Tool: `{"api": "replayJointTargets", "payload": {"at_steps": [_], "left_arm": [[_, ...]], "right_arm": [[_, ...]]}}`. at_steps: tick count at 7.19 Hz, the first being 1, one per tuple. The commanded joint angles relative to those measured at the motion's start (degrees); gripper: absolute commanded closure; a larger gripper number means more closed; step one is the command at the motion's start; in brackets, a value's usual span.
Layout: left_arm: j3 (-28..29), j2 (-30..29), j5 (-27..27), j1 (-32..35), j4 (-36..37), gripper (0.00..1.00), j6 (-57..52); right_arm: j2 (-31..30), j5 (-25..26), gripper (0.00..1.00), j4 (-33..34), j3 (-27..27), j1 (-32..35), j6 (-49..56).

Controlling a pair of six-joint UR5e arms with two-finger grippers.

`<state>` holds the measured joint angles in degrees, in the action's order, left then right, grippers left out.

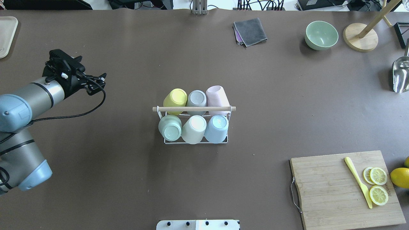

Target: Place cup on cup holder

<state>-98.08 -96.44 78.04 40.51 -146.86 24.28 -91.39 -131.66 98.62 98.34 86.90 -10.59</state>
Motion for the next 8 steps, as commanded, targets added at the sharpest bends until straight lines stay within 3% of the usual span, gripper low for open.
{"api": "replayJointTargets", "payload": {"at_steps": [1,3,6,8], "left_arm": [[-0.9,5.5,21.4,12.0,10.9,0.02,1.8],[-0.5,5.5,44.9,27.4,26.8,0.02,1.8],[0.4,11.8,48.9,33.4,38.9,0.02,1.8],[2.0,12.2,58.5,40.6,47.6,0.02,0.9]], "right_arm": [[-1.9,0.5,0.0,-2.4,-3.0,2.3,8.7],[-2.4,0.6,0.0,-6.3,-4.6,2.5,9.1],[-3.4,1.1,0.0,-6.3,-4.1,5.5,9.1],[-4.8,0.7,0.0,-6.3,-3.5,7.7,9.1]]}}
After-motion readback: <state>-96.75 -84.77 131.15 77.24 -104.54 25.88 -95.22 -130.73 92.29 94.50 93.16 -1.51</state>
